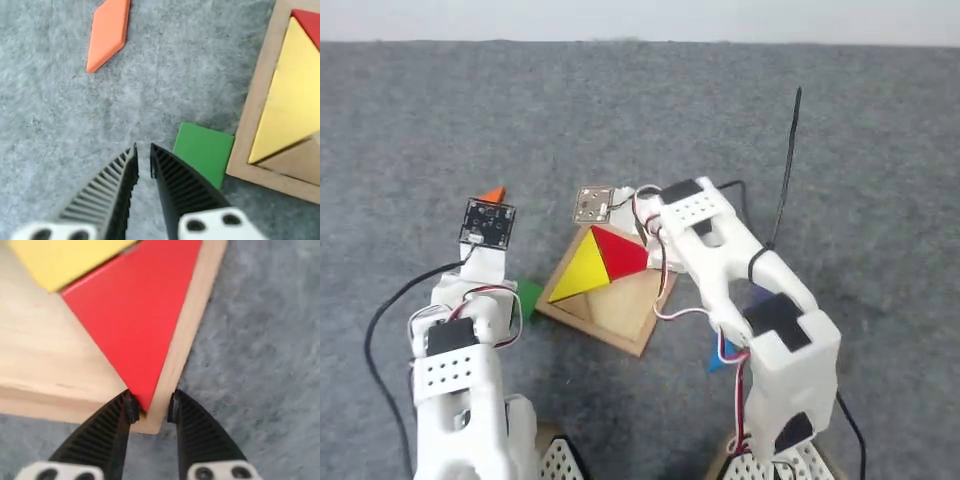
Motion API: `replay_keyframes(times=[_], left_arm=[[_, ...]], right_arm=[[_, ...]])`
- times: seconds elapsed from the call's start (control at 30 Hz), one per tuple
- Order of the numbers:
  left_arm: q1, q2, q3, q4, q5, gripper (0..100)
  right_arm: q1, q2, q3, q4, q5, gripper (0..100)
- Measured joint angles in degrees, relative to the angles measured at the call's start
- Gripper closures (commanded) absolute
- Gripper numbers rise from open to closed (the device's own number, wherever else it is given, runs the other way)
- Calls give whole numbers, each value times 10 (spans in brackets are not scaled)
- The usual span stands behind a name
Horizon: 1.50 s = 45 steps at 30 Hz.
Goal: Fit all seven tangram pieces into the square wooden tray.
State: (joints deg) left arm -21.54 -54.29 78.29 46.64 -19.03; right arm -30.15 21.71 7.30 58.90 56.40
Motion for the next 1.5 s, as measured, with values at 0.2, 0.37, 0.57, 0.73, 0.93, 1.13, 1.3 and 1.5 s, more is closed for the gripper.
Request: replay_keyframes(times=[0.2,0.37,0.57,0.73,0.93,1.13,1.3,1.5], left_arm=[[0,0,0,0,-4,953],[0,0,0,0,-4,953],[0,0,0,0,-4,952],[0,0,0,0,-4,911],[0,0,0,0,-2,878],[55,0,-36,71,1,877],[84,0,-57,110,3,877],[86,0,-58,116,4,877]], right_arm=[[0,13,-48,45,66,902],[5,14,-55,72,72,790],[17,7,-55,124,62,723],[21,-45,-55,141,-25,723],[21,-163,51,126,-116,724],[45,-342,253,81,-220,727],[91,-468,382,78,-262,850],[163,-513,452,73,-269,875]])
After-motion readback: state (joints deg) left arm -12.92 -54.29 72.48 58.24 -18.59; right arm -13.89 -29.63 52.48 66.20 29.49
